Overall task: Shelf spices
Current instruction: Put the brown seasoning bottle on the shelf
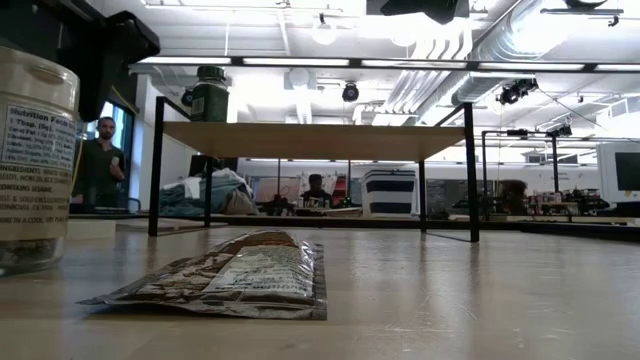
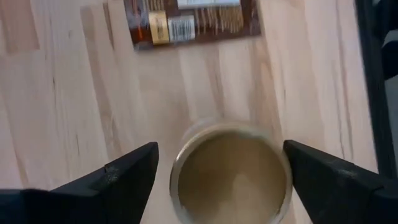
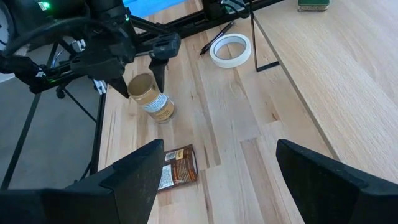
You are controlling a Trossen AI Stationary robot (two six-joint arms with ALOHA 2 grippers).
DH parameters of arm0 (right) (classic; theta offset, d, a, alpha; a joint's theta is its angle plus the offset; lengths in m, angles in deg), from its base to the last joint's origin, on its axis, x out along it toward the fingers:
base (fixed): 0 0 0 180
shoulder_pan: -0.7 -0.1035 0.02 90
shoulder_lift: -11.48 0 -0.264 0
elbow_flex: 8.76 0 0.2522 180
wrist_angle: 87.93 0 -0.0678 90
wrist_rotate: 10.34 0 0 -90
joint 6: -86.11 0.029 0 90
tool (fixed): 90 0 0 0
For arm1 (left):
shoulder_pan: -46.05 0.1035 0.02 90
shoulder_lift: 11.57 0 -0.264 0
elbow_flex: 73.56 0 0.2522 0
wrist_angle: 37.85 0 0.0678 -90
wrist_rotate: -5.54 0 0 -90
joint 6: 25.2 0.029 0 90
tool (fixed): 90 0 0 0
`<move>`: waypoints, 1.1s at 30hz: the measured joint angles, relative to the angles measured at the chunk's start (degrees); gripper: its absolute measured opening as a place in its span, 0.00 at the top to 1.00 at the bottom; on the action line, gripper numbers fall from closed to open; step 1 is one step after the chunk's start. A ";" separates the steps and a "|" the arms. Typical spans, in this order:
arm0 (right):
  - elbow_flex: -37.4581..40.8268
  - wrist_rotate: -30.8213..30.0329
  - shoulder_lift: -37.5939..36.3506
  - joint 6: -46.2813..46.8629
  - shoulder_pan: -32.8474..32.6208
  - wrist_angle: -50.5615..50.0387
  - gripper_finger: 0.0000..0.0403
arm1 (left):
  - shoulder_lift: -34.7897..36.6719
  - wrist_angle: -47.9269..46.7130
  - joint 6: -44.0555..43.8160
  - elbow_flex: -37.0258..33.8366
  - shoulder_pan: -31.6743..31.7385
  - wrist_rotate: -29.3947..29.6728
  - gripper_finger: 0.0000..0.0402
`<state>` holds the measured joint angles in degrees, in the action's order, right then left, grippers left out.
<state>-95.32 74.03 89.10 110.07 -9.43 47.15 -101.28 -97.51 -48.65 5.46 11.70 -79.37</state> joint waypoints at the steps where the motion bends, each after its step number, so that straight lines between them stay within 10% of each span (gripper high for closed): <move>1: 0.02 0.00 0.00 0.00 0.00 0.00 0.24 | -0.05 0.75 0.03 0.00 0.03 0.31 0.17; 18: 0.00 0.00 0.00 0.00 0.00 -0.63 0.24 | 1.34 0.60 -1.49 0.04 0.84 -3.11 0.93; 24: 0.02 0.02 0.00 -0.05 0.00 -0.66 0.24 | 4.74 -3.89 -3.42 1.69 3.02 -5.14 0.88; 33: 0.02 -0.02 0.00 -0.92 0.00 -0.66 0.24 | 9.36 -29.04 -8.23 2.43 3.86 -8.31 0.52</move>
<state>-95.30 74.01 89.10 109.16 -9.43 46.49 -91.92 -126.55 -56.88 7.88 15.56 -87.68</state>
